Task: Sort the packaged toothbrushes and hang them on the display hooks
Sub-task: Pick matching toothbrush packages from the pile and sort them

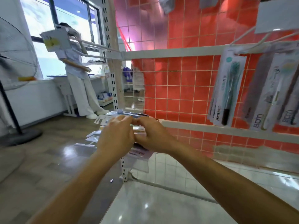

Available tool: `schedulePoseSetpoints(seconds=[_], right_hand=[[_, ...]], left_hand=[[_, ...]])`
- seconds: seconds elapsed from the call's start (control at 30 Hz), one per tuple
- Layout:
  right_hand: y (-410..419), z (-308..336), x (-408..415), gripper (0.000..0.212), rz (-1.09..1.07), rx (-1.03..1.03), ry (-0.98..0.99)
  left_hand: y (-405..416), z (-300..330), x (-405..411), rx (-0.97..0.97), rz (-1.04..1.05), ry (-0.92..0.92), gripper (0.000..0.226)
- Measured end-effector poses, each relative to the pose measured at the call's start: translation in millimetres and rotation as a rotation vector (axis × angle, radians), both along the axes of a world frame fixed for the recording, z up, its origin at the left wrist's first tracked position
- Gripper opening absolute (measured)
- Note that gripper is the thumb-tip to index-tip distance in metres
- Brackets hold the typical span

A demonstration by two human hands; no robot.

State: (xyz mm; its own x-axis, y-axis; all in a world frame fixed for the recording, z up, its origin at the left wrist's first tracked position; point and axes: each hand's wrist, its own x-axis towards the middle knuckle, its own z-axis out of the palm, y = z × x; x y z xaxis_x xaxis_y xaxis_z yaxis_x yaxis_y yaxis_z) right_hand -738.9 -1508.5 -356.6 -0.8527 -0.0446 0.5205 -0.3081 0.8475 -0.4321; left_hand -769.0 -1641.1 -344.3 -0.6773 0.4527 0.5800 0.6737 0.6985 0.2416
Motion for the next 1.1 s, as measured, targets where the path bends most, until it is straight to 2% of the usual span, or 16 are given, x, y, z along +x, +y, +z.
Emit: schedulePoseSetpoints(seconds=[0.07,0.13,0.2,0.27,0.53,0.8,1.1], right_hand=[[-8.4,-2.5,-3.5,0.046,0.026,0.042,-0.069],[-15.3,-6.7,-4.1,0.064,0.019,0.119,-0.151],[-19.2,-11.1,-5.5,0.075,-0.018,0.207,-0.223],[-22.3,-11.2,-4.8,0.078,-0.046,0.261,-0.242],[-27.7,-7.5,-10.7,0.076,-0.133,0.388,-0.308],[-33.3,-8.0,-11.2,0.069,-0.184,0.417,-0.227],[-32.5,-10.2,-18.6,0.093,-0.198,0.303,-0.343]], left_hand=[[-12.4,-3.8,-6.8,-0.103,0.084,-0.001,0.035],[-20.8,-7.7,-10.3,-0.214,0.141,-0.047,0.038],[-26.1,-13.3,-13.7,-0.29,0.145,-0.101,0.044],[-29.3,-20.6,-18.4,-0.303,0.125,-0.153,0.046],[-35.3,-33.0,-26.8,-0.238,0.054,-0.166,0.035],[-39.2,-36.8,-27.3,-0.062,0.041,-0.17,0.034],[-38.2,-42.3,-32.0,0.047,0.055,-0.123,0.029]])
